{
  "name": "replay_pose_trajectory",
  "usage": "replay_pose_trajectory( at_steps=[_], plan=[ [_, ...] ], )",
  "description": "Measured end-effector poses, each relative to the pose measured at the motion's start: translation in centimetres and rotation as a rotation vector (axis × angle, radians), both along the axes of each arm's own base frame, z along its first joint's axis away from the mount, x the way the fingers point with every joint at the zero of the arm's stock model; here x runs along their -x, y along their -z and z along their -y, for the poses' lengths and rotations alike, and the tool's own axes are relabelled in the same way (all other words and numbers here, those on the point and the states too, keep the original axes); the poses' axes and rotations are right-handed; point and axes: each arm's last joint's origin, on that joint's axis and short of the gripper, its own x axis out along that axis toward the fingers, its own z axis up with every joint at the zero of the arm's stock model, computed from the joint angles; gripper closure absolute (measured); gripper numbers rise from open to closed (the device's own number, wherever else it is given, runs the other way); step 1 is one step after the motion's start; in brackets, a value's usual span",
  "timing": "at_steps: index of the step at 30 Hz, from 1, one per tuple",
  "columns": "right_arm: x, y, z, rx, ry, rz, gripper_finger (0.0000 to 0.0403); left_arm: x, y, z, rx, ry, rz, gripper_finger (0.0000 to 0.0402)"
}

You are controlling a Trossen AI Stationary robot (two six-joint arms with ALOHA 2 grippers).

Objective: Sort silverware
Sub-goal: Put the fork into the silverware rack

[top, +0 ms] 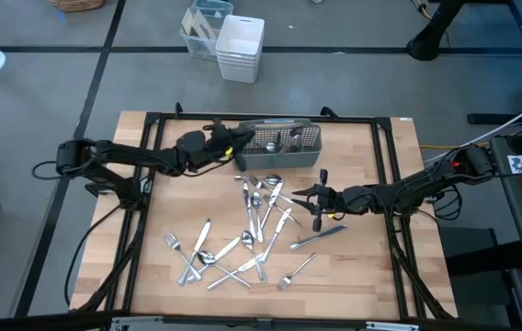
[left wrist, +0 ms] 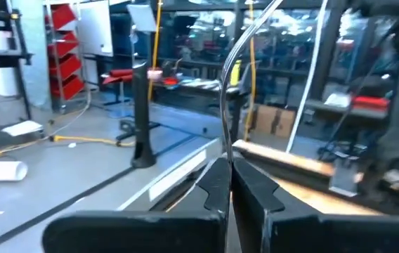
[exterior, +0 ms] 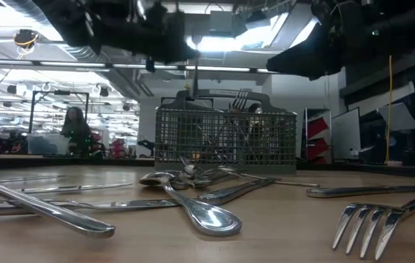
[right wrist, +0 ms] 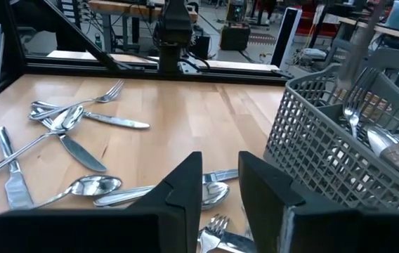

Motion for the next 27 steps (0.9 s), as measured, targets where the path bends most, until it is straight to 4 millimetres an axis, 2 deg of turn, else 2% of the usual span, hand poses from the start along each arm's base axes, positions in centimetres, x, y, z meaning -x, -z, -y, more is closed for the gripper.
replay_pose_trajectory(
  at_steps=[7,18,27],
  plan=[
    [0.0,0.0,0.0,0.002,0.002,-0.002,0.0306,-1.4,3.3,-2.1,0.014,-0.055,-0.045,0.0401],
    [0.0,0.0,0.0,0.003,0.002,-0.003,0.0306,-2.9,8.3,-2.0,0.125,-0.043,-0.16,0.04],
    [0.0,0.1,0.0,0.005,0.002,-0.009,0.0306,-3.3,8.4,-1.1,0.145,-0.017,-0.156,0.04]
  ],
)
